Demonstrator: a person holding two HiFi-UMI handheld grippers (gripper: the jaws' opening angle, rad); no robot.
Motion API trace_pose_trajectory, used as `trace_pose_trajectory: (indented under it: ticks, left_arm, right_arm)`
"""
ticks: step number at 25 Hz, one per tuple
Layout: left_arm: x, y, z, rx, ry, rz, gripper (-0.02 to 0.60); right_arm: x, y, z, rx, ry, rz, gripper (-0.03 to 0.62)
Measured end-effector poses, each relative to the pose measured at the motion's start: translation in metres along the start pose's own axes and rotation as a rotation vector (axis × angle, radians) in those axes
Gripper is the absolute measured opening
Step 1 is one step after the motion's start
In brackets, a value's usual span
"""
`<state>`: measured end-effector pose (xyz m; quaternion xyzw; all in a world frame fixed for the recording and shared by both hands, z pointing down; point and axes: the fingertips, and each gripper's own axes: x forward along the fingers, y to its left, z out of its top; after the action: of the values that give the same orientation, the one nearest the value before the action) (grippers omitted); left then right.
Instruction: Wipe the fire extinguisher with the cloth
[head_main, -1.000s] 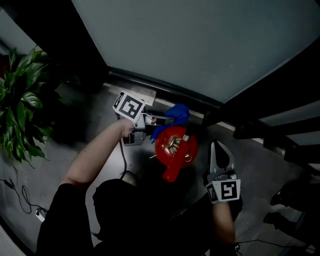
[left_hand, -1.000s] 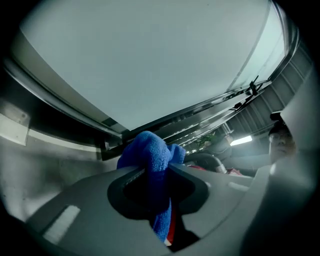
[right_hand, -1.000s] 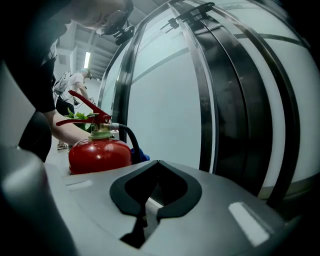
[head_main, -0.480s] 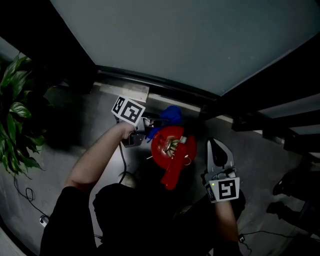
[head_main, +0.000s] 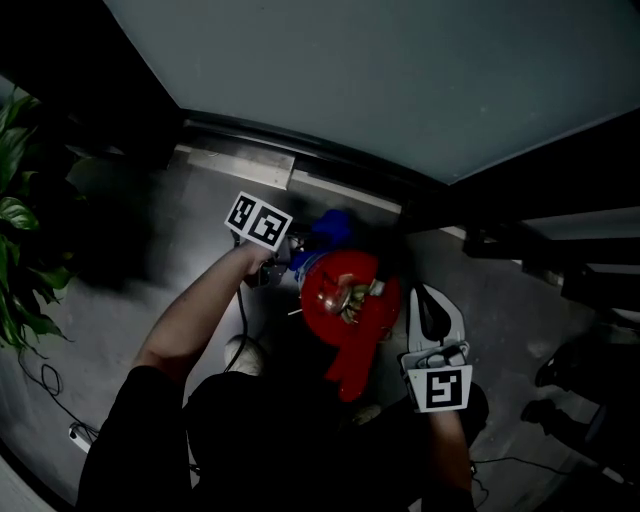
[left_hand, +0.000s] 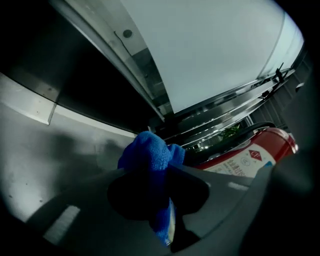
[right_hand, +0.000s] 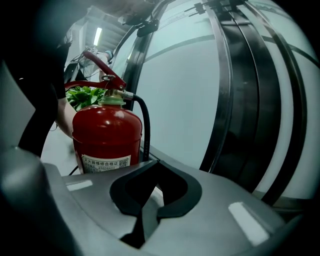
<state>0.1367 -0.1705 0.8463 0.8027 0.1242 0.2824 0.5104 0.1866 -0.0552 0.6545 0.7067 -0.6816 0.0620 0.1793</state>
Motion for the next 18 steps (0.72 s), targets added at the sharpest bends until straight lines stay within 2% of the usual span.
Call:
trace_pose_trajectory:
  ticks: [5, 14, 18]
  left_arm:
    - [0.006, 0.031, -0.015, -0.065, -0.003, 0.050, 0.064]
    - [0.019, 0.075, -0.033, -0.180, -0.001, 0.123, 0.064]
    - [0.018, 0.089, -0.039, -0.190, -0.021, 0.178, 0.064]
  right_arm:
    - [0.000, -0.004, -0.007, 0.039, 0.031, -0.010, 0.002]
    - [-0.006, -0.008, -0.016, 0.014, 0.074, -0.033, 0.003]
    - [-0.008, -0.009, -0.019, 0.001, 0.082, -0.037, 0.002]
